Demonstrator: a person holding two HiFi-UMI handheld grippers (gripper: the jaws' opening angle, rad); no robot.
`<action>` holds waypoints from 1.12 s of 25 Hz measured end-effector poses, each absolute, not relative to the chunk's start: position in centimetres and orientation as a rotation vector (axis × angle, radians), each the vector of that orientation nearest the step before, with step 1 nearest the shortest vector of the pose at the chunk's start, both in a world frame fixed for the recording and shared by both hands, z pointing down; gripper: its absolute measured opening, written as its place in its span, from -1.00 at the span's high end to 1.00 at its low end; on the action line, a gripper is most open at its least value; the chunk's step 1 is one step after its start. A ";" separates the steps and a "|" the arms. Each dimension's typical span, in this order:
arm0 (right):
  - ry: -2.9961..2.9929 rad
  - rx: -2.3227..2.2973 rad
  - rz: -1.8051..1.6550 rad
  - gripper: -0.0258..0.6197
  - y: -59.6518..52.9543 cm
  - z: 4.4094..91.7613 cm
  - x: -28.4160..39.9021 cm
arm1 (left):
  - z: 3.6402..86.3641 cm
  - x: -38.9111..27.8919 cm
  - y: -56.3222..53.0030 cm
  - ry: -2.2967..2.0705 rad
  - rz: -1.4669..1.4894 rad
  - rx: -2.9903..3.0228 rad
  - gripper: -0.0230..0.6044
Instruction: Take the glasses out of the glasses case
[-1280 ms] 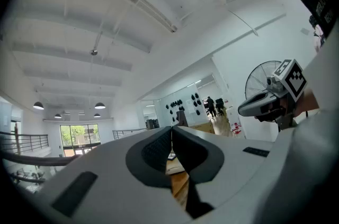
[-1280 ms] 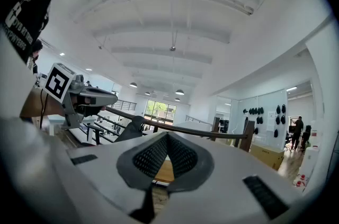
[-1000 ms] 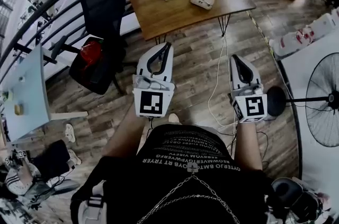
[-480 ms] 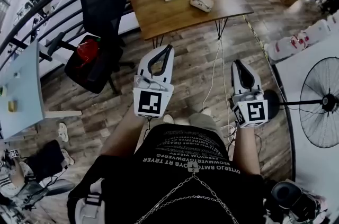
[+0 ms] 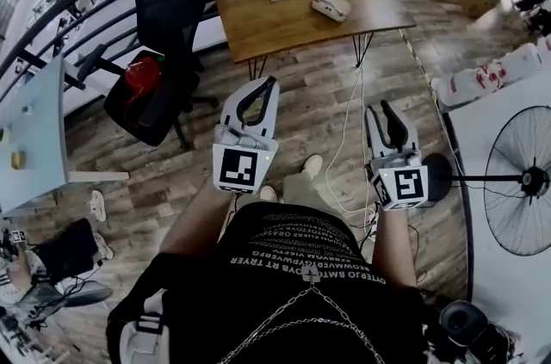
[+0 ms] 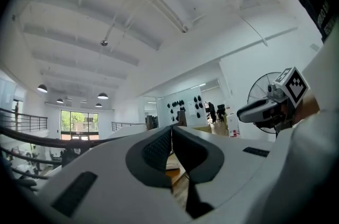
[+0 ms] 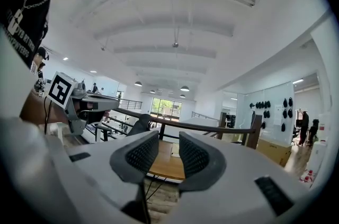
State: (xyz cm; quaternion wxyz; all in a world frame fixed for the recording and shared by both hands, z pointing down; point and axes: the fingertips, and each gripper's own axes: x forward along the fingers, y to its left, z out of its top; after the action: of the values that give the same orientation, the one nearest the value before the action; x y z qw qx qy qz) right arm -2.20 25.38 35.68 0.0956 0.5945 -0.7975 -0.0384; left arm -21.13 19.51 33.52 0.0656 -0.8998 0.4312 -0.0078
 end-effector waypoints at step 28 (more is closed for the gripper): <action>-2.445 1.682 -0.015 0.51 13.2 38.2 7.6 | 35.2 -10.5 8.3 1.361 -0.116 -2.669 0.83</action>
State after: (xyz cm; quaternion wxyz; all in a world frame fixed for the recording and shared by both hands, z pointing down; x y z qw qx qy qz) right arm 7.64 13.20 38.17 0.0867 0.5646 -0.8208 -0.0051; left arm -10.54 8.28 35.23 0.0719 -0.8879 0.4527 -0.0386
